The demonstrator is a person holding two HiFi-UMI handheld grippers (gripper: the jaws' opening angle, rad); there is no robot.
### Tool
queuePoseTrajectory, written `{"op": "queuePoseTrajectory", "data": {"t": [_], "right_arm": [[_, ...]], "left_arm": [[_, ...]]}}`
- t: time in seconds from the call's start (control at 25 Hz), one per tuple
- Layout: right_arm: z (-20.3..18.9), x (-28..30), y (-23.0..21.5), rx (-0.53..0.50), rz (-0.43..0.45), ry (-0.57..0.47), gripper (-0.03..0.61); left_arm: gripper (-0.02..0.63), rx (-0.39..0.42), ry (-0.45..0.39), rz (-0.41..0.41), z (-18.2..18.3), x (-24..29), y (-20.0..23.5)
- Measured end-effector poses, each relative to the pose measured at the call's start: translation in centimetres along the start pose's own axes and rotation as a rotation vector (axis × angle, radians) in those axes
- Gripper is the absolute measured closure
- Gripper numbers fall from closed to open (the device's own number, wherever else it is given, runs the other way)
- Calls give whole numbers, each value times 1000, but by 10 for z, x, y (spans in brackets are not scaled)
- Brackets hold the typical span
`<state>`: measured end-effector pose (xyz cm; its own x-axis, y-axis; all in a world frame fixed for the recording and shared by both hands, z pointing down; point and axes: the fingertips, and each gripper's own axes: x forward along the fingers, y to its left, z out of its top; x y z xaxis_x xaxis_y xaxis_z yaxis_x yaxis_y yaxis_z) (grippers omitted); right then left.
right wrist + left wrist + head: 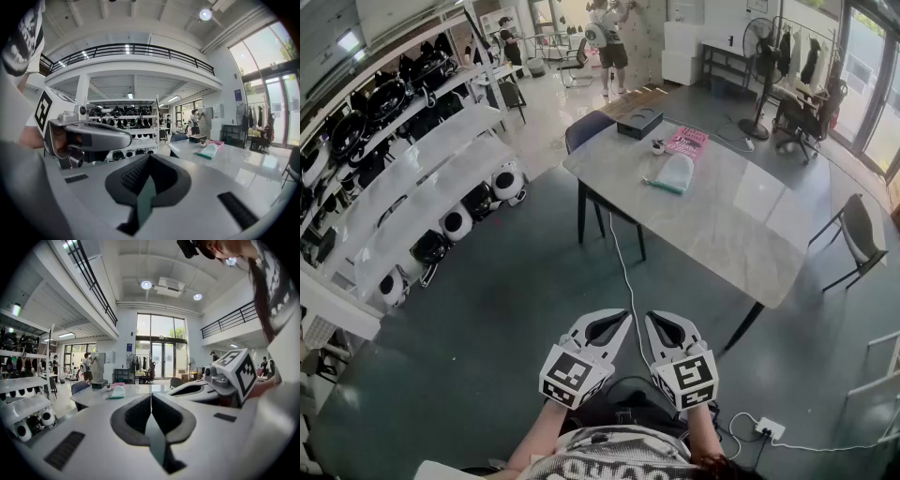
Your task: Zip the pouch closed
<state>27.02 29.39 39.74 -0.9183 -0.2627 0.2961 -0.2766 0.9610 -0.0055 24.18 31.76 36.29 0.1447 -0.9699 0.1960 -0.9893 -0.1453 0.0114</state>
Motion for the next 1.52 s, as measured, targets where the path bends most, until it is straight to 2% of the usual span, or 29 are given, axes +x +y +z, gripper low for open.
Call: {"op": "queuePoseTrajectory", "data": {"t": [0.4,0.76,0.96,1.2,1.52], "right_arm": [[-4,4,-10,22,13,-2,581],[-3,52,-11,29,58,13,581],[5,101,-22,39,55,21,581],[15,178,-40,69,31,37,581],[41,269,-55,91,-42,69,581]], "left_arm": [[600,-13,10,-4,-10,8,-1],[600,-25,31,28,-19,20,44],[600,-31,39,5,-21,38,87],[600,4,50,-20,-21,69,163],[600,-10,51,-82,-17,93,262]]}}
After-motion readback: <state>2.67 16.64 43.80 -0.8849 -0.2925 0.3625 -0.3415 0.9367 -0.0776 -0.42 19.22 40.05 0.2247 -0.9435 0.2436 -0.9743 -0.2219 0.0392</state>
